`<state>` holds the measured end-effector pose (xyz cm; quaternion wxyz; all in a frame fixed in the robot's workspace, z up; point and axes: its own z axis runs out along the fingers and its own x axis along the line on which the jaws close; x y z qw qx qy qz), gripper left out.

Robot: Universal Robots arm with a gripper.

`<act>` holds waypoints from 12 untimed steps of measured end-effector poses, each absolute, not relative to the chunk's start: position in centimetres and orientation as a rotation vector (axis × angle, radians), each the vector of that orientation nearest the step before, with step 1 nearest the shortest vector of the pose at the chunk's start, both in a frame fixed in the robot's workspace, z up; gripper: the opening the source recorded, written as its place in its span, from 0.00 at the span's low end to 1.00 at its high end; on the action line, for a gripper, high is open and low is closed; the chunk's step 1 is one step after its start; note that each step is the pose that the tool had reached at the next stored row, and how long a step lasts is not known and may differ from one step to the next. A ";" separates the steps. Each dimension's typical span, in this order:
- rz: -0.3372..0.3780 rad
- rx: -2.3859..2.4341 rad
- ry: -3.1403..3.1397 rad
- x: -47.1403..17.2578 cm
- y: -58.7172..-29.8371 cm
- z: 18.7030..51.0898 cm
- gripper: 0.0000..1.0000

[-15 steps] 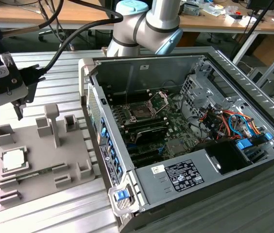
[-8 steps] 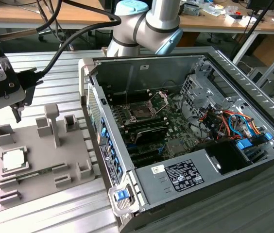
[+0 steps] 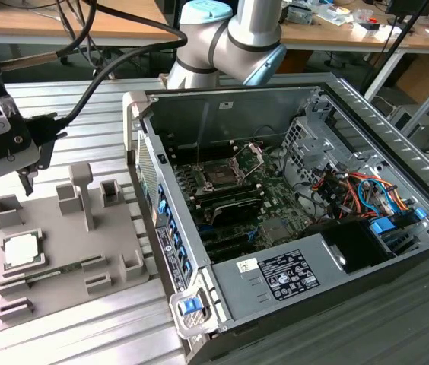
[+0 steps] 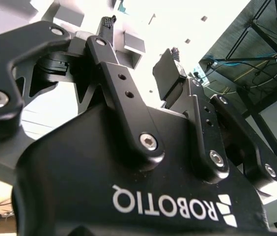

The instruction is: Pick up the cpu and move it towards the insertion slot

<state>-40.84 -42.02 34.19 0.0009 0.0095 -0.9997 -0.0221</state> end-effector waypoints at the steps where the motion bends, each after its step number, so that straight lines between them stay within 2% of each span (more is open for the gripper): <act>1: -0.069 0.030 -3.139 -40.9 -42.0 34.1 0.54; 12: -0.069 0.115 -3.136 -41.1 -42.6 33.1 0.54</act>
